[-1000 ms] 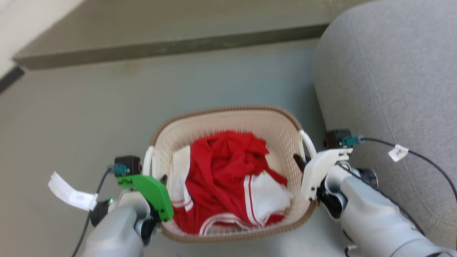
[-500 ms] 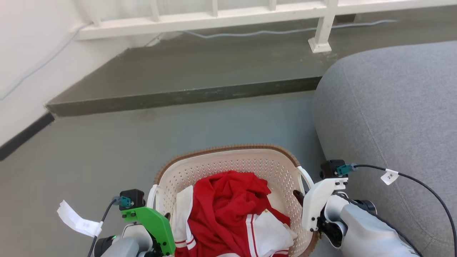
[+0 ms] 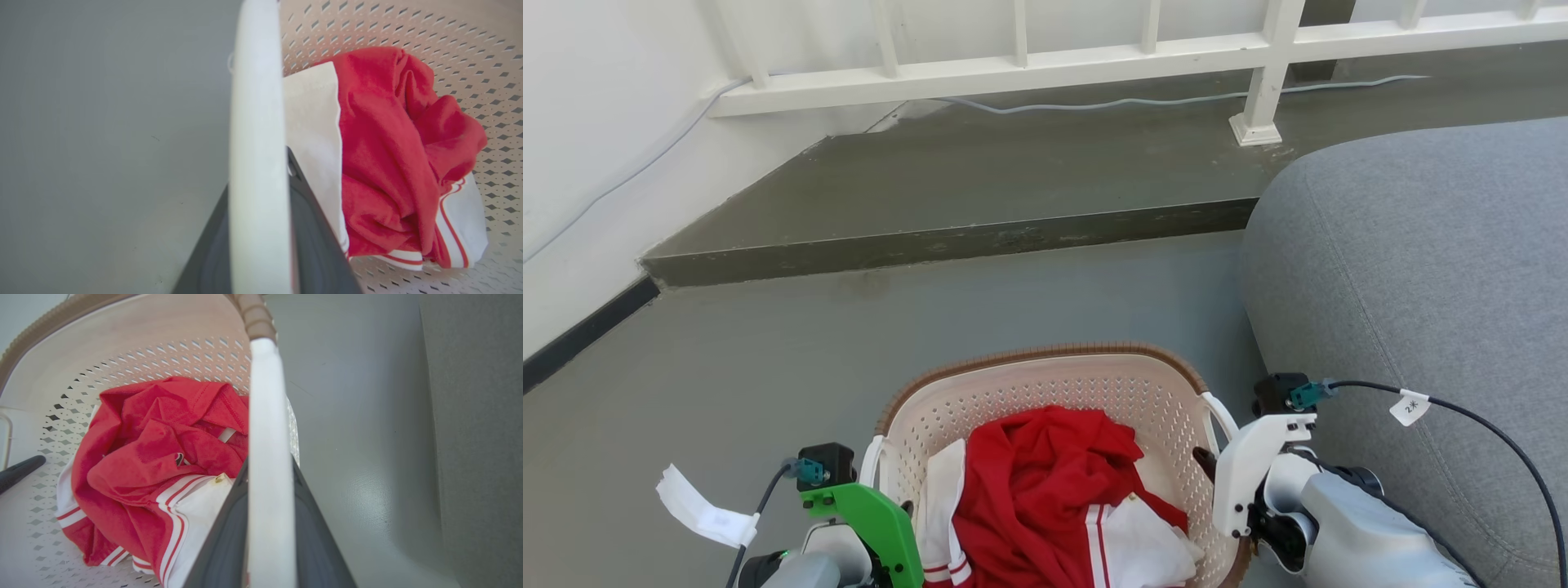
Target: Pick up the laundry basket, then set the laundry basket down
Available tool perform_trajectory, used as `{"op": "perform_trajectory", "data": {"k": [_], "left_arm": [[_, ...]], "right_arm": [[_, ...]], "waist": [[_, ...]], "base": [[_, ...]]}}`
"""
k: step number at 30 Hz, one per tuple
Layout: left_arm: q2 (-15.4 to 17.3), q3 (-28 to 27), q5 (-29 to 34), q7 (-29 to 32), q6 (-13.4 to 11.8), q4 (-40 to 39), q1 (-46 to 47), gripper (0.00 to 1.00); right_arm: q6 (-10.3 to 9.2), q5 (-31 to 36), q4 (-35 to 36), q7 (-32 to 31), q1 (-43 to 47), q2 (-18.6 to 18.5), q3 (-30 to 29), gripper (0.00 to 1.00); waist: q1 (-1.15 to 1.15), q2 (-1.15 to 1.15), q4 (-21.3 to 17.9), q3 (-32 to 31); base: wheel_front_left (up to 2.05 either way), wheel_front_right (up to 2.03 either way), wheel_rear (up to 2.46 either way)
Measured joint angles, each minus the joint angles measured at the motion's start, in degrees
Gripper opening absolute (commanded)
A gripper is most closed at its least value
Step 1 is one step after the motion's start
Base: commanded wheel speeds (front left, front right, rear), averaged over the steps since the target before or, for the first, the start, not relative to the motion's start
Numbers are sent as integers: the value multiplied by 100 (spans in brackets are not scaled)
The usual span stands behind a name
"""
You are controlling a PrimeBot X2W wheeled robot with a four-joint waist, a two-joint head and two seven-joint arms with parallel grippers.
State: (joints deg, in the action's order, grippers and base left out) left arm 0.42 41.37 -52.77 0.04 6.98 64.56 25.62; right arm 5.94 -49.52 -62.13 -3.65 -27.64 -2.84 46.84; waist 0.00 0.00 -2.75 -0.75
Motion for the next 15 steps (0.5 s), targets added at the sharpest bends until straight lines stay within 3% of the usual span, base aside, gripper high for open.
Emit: {"op": "perform_trajectory", "data": {"k": [15], "left_arm": [[1, 129, -60, 25, -21, -4, 1, 0]], "right_arm": [[-1, -162, 62, -68, 0, -69, 156, 0]], "waist": [[0, 0, -10, 30]], "base": [[0, 0, 0]]}}
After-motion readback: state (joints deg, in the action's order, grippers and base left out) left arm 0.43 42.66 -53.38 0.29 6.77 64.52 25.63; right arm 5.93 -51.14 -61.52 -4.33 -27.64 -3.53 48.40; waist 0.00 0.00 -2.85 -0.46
